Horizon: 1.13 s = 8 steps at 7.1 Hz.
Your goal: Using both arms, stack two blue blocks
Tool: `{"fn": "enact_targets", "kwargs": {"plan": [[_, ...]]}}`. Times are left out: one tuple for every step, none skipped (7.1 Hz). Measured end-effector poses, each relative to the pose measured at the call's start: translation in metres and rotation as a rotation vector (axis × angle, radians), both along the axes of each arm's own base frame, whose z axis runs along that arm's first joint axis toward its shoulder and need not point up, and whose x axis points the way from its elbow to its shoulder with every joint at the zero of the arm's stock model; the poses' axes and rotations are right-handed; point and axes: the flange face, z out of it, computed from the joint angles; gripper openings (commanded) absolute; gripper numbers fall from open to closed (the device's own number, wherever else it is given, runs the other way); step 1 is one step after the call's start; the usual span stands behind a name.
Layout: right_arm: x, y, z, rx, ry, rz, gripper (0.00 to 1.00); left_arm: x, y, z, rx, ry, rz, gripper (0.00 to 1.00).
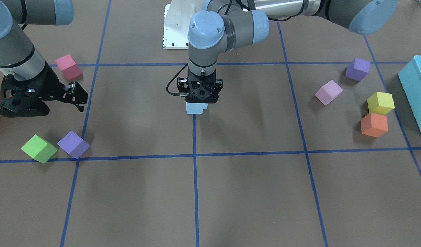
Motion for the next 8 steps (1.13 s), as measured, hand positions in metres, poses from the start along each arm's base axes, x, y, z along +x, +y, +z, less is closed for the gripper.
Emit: {"fn": "enact_targets", "kwargs": {"plan": [[-0.0001,-0.0001,0.0002,0.000,0.000,0.000,0.99,0.0032,0.0027,0.0004,-0.002,-0.002,0.004,0.60],[-0.0001,-0.0002,0.0004,-0.001,0.001,0.000,0.99,0.0058,0.0052,0.0017,-0.007,-0.004,0.006,0.60],[-0.0002,-0.0002,0.0006,-0.001,0.001,0.000,0.99,0.0078,0.0075,0.0026,-0.010,-0.006,0.008,0.60],[-0.0002,-0.0003,0.0006,-0.001,0.001,0.000,0.99,0.0097,0.0098,0.0031,-0.012,-0.007,0.011,0.60],[-0.0002,-0.0003,0.0006,-0.001,0.001,0.000,0.99,0.0108,0.0112,0.0032,-0.013,-0.008,0.012,0.60],[-0.0002,-0.0003,0.0007,-0.001,0.001,0.000,0.99,0.0111,0.0116,0.0028,-0.013,-0.007,0.013,0.60],[-0.0002,-0.0003,0.0007,-0.001,0.001,0.000,0.99,0.0113,0.0119,0.0020,-0.011,-0.006,0.014,0.61],[-0.0002,-0.0003,0.0007,-0.001,0.001,0.000,0.99,0.0114,0.0120,0.0018,-0.010,-0.005,0.015,0.61]]}}
